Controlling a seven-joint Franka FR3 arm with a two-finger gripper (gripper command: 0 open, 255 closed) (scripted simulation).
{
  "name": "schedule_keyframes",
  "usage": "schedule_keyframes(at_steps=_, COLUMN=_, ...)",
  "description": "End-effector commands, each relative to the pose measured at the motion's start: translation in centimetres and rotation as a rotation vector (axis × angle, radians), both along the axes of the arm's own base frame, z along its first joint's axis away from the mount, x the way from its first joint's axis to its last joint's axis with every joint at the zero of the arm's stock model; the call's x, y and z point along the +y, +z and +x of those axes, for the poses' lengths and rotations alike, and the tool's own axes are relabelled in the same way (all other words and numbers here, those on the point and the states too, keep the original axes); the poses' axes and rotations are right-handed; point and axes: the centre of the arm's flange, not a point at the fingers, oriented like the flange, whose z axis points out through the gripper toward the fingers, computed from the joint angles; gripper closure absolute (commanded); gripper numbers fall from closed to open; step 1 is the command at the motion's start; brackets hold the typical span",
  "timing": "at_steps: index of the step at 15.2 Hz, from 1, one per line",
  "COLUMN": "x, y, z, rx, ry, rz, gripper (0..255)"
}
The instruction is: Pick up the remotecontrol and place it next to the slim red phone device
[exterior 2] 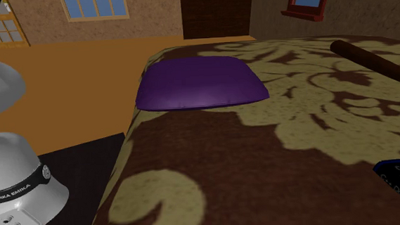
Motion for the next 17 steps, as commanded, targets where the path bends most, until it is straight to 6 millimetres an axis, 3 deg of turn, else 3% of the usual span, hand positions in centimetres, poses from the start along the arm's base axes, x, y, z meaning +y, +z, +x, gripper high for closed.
schedule_keyframes(at_steps=1, x=-1.3, y=0.4, z=-2.2, rx=0.000, ry=0.002, rz=0.000, gripper=255)
schedule_keyframes(at_steps=6, x=-4.8, y=0.4, z=-8.1, rx=0.000, ry=0.002, rz=0.000, gripper=255)
schedule_keyframes(at_steps=17, x=-4.8, y=-5.4, z=-8.1, rx=0.000, ry=0.002, rz=0.000, gripper=255)
